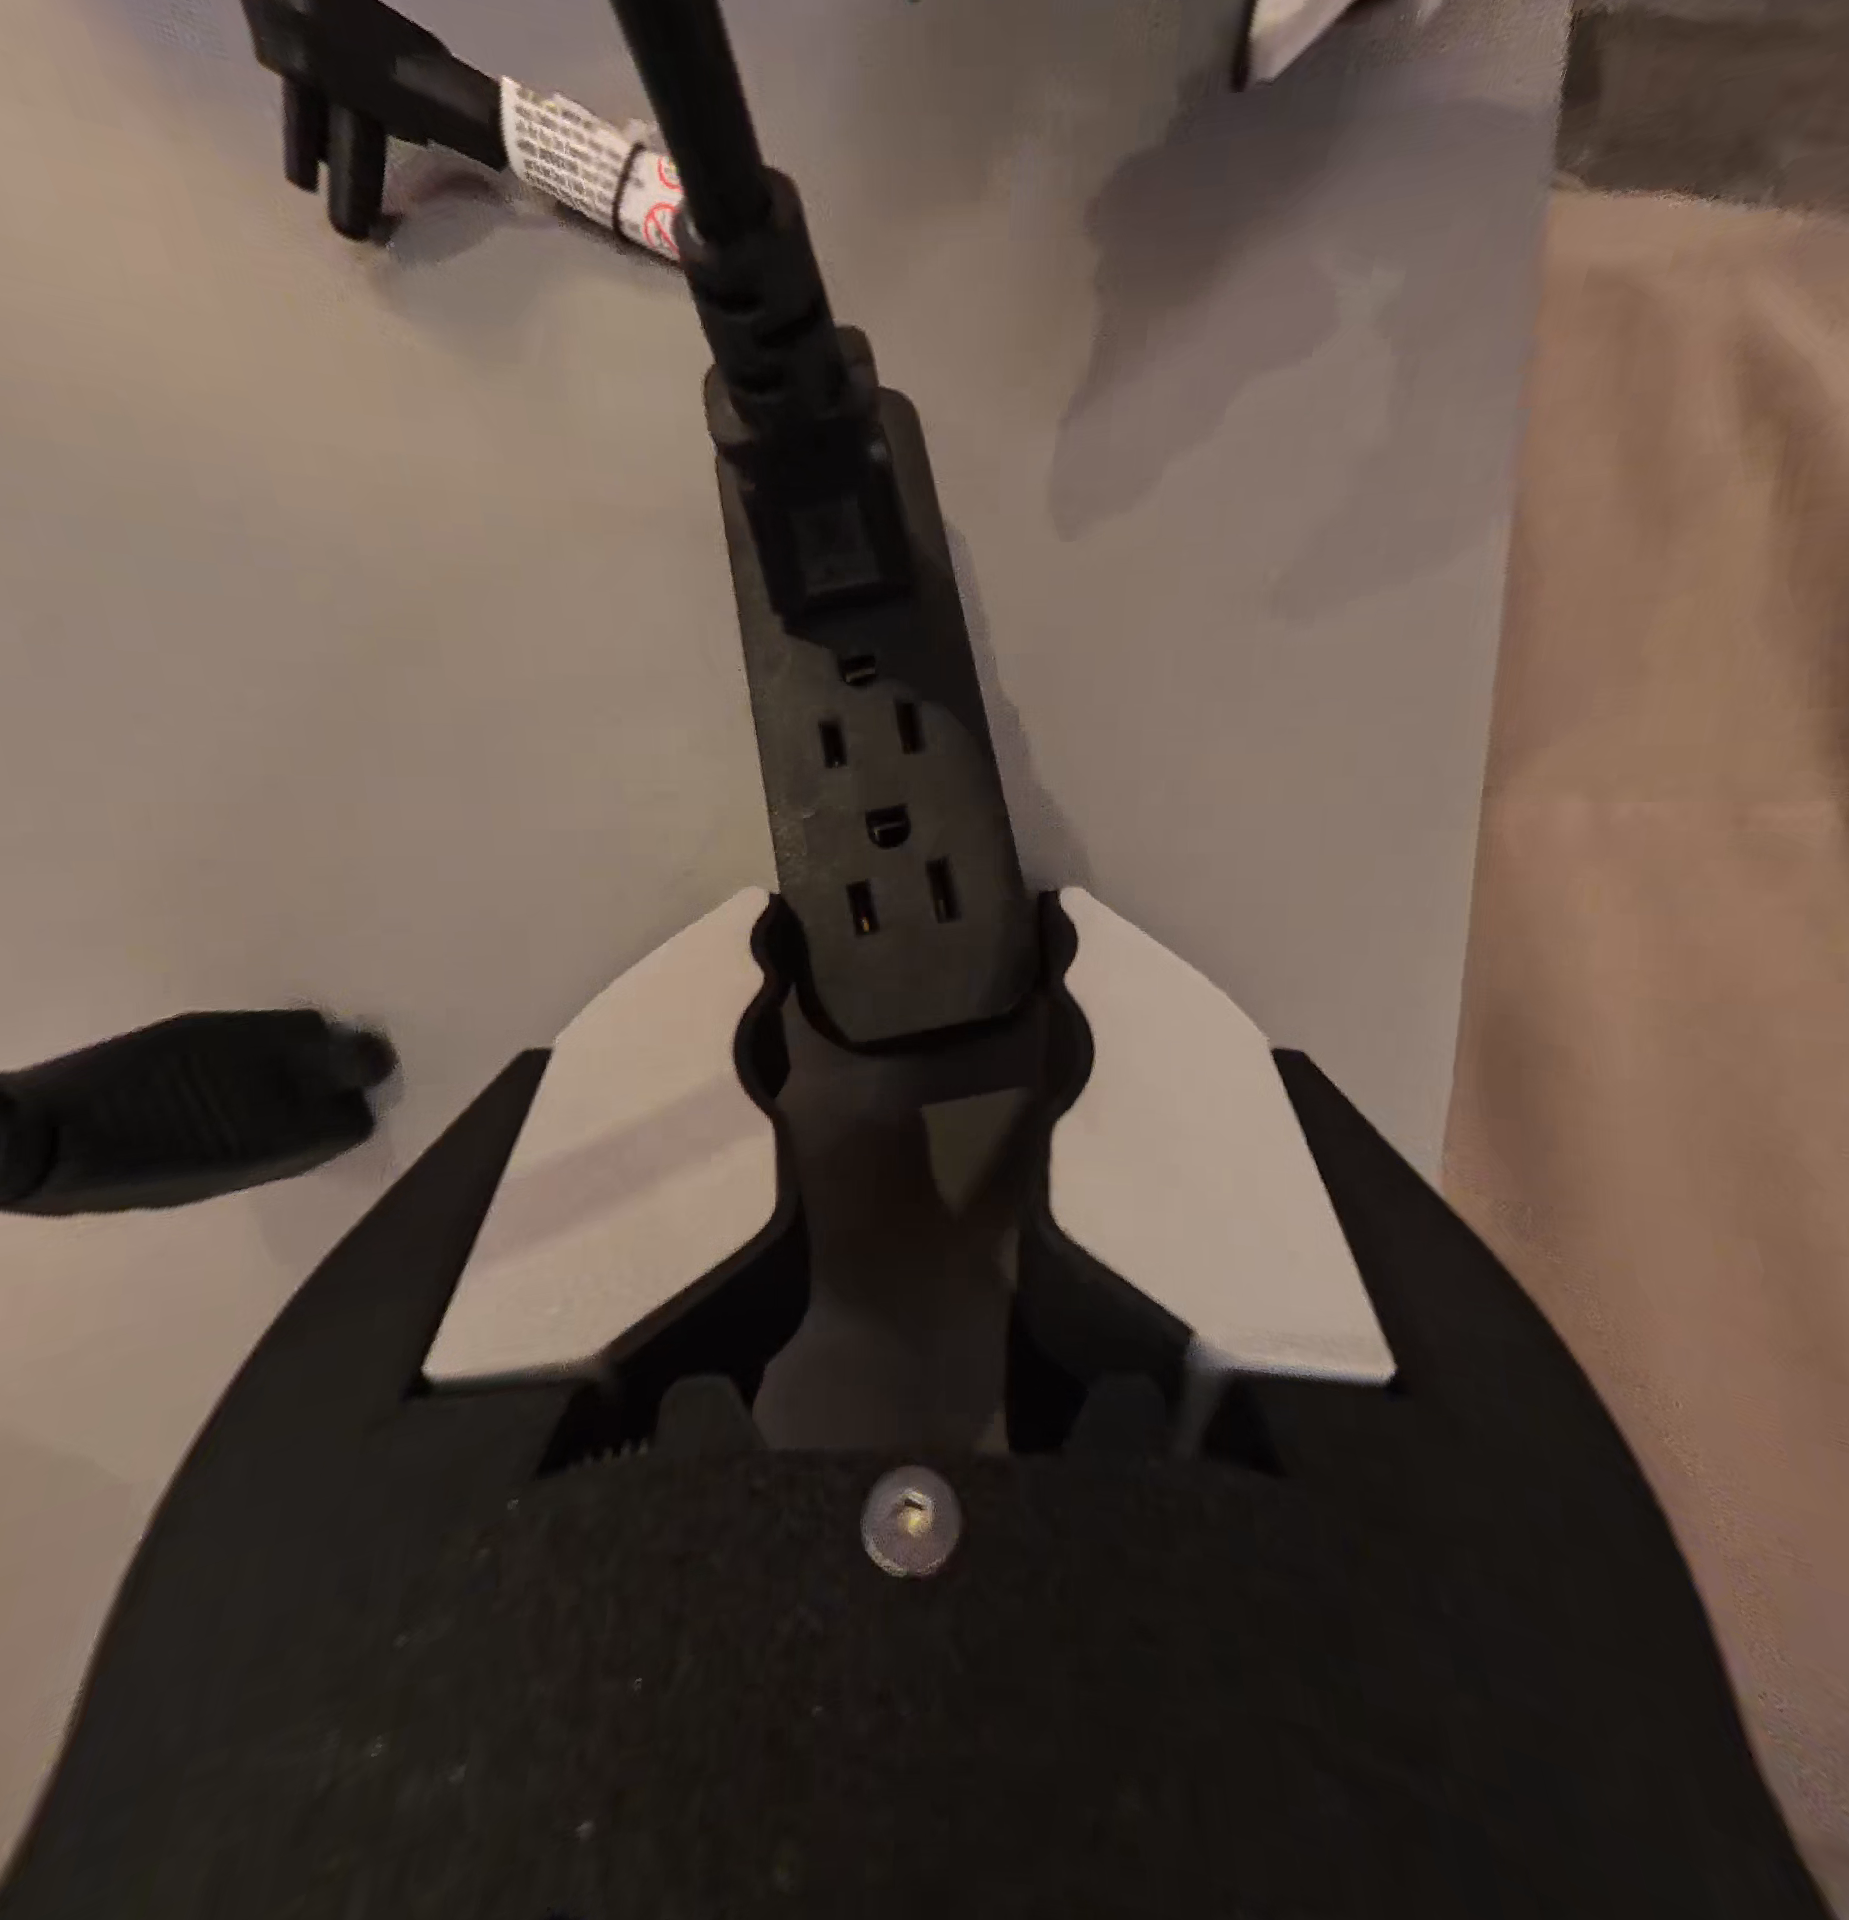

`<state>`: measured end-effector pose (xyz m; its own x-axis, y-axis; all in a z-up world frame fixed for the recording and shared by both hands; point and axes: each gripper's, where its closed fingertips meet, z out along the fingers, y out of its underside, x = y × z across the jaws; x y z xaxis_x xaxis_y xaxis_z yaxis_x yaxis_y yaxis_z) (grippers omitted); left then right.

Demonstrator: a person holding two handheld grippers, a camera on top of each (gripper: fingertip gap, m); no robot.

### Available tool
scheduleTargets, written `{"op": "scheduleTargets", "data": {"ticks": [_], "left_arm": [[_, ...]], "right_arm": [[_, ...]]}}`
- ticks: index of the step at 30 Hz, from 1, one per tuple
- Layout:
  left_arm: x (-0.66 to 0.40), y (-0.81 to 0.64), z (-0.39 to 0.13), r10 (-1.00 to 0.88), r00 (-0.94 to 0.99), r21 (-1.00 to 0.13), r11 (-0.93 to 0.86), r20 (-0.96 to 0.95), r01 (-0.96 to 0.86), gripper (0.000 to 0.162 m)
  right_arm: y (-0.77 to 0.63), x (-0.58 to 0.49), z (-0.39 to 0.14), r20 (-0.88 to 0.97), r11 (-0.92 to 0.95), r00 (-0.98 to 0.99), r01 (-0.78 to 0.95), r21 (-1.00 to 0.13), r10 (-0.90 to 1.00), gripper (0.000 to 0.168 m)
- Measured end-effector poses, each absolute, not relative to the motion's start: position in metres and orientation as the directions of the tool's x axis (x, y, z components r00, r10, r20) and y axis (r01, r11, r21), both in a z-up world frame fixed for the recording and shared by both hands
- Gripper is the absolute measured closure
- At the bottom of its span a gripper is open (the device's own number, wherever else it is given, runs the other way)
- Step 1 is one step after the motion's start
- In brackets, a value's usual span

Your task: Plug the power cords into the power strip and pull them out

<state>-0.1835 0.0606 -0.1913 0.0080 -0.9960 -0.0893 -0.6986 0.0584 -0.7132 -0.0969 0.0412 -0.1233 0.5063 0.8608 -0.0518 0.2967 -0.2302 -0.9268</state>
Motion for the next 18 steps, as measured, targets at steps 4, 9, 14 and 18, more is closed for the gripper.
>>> {"op": "scheduleTargets", "data": {"ticks": [4,9,14,18], "left_arm": [[-0.189,0.070,-0.192,-0.988,-0.101,-0.662,0.151,-0.113,-0.735,0.117],[-0.183,0.077,-0.192,-0.986,-0.135,-0.671,0.164,-0.095,-0.723,0.117],[-0.184,0.078,-0.192,-0.989,-0.127,-0.681,0.148,-0.081,-0.717,0.117],[-0.182,0.075,-0.191,-0.993,-0.113,-0.685,0.100,-0.026,-0.722,0.117]], "right_arm": [[0.041,-0.123,-0.138,-0.006,-0.174,0.339,0.466,-0.867,0.941,0.119],[0.079,-0.133,-0.158,0.125,-0.074,0.249,0.661,-0.747,0.960,0.127],[0.083,-0.140,-0.159,-0.027,-0.144,0.191,0.628,-0.765,0.981,0.143],[0.082,-0.138,-0.159,-0.132,-0.213,0.186,0.538,-0.815,0.974,0.143]]}}
